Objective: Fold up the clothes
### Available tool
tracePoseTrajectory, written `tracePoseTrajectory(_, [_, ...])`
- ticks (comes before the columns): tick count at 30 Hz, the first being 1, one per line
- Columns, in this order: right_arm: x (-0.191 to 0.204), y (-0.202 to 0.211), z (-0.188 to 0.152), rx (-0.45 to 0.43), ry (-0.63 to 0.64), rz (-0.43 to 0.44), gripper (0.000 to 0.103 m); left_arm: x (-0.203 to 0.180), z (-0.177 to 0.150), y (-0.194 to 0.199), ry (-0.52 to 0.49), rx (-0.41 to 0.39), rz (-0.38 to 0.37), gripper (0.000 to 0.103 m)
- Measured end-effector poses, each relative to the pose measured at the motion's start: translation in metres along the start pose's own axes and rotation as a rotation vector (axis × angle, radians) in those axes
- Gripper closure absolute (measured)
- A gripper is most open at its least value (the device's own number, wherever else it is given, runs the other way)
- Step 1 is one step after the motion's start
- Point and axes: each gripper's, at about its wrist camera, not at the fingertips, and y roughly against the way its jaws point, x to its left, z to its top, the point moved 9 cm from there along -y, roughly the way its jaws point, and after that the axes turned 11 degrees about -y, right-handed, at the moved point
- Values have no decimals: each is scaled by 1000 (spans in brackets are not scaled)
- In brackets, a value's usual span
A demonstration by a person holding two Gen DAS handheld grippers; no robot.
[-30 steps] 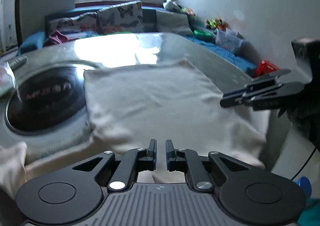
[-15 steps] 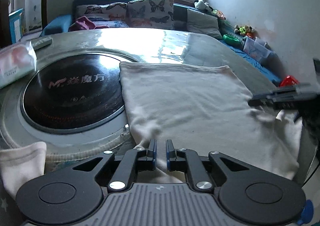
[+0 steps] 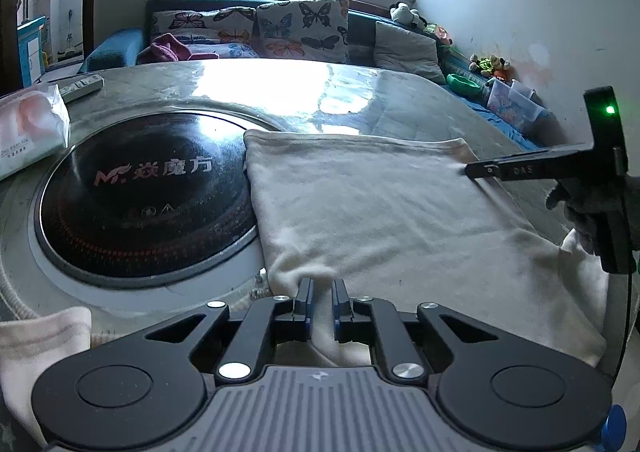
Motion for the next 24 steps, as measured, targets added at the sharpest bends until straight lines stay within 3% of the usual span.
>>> tracePoseTrajectory(13, [-7, -28, 29, -23, 48, -36, 82, 12, 10, 0, 12, -27, 40, 89])
tracePoseTrajectory(19, [9, -12, 23, -11, 108, -15, 80, 24, -6, 33, 26, -38, 100, 81])
tracePoseTrajectory(22, [32, 10, 5, -2, 168, 40, 70, 35, -16, 50, 37, -38, 149, 76])
tracePoseTrajectory(24, [48, 25, -8, 4, 209, 79, 70, 42, -24, 62, 51, -42, 187, 74])
